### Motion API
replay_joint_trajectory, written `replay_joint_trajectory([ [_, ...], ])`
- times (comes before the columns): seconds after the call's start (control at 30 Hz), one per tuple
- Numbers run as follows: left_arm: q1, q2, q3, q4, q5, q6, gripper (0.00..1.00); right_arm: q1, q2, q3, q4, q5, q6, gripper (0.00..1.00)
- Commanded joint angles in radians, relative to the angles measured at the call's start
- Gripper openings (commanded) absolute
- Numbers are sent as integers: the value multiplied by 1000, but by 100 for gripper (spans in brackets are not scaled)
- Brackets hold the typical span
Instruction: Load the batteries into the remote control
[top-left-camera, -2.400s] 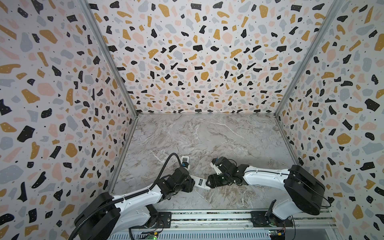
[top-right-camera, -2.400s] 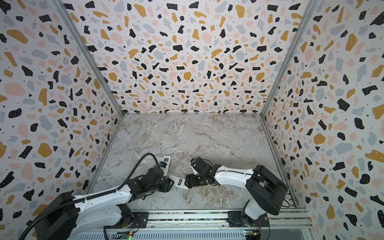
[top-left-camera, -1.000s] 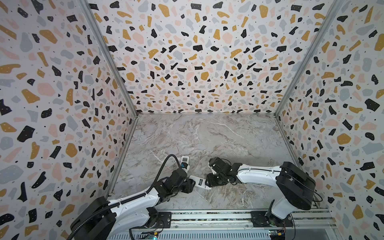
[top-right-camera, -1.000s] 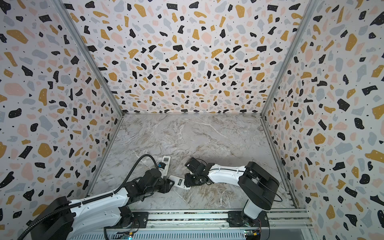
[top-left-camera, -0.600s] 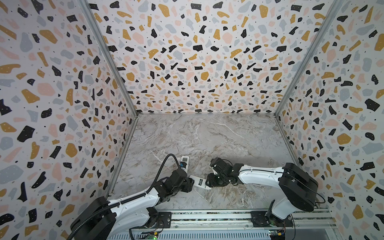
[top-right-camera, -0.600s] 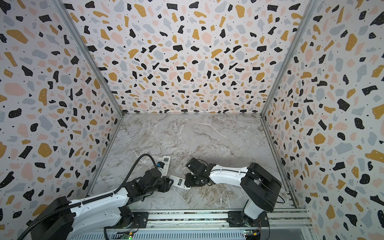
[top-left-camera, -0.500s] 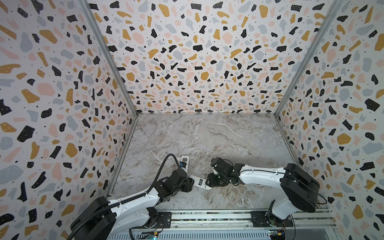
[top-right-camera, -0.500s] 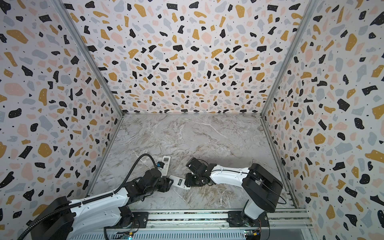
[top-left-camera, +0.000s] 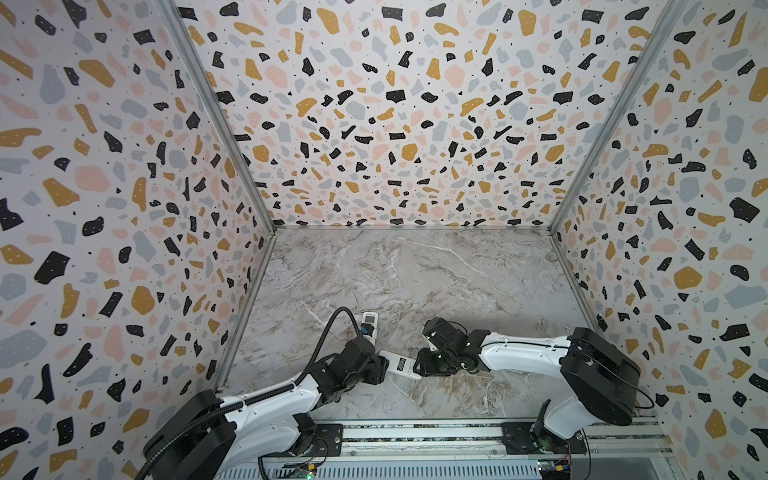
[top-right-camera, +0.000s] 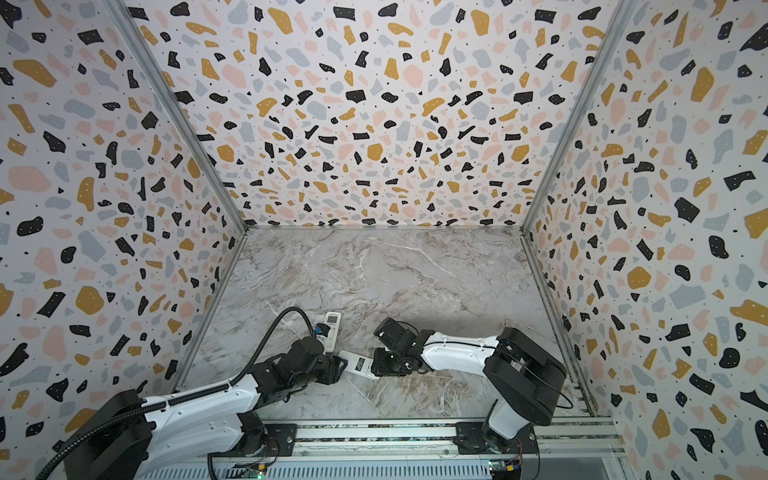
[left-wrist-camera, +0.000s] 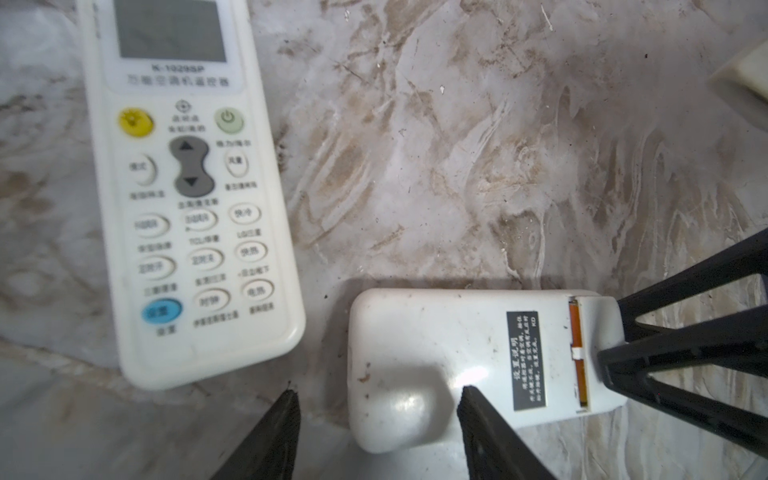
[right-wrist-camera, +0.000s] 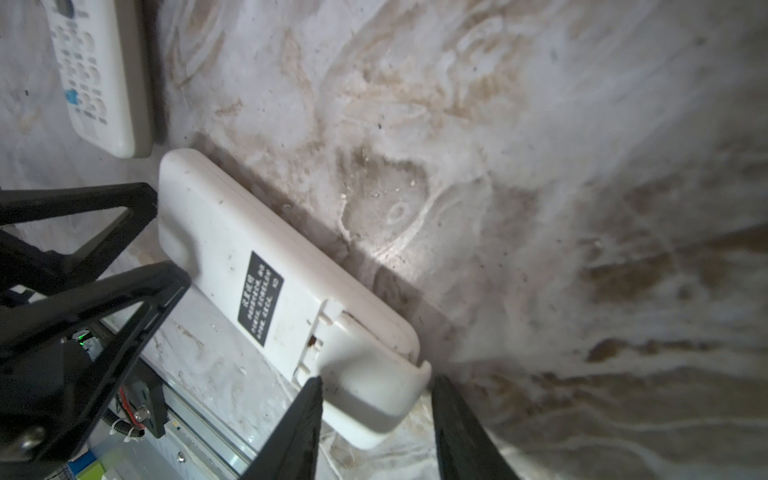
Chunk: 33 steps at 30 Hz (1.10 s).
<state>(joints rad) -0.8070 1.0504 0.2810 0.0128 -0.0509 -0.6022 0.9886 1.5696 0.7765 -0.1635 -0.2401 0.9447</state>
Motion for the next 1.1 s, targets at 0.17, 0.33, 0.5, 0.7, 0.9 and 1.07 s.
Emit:
replay_joint_trajectory([
  [0.17, 2, 2, 1, 53, -15, 15, 63, 1, -12, -3, 5, -13, 17, 40],
  [0.33, 2, 3, -3, 65, -18, 15, 63, 0, 9, 0, 18, -32, 25, 35],
  [0.5, 0, 12, -12, 83, -19, 9, 63, 0, 24, 2, 21, -44, 29, 32],
  [0.7, 0, 16, -13, 81, -20, 7, 63, 0, 26, 31, -27, -39, 38, 39],
  [0.9, -4, 10, -5, 84, -24, 5, 63, 5, 21, 25, -22, -35, 92, 47],
  [1.07, -18, 7, -18, 96, -39, 4, 63, -2, 7, 10, 9, -43, 118, 47],
])
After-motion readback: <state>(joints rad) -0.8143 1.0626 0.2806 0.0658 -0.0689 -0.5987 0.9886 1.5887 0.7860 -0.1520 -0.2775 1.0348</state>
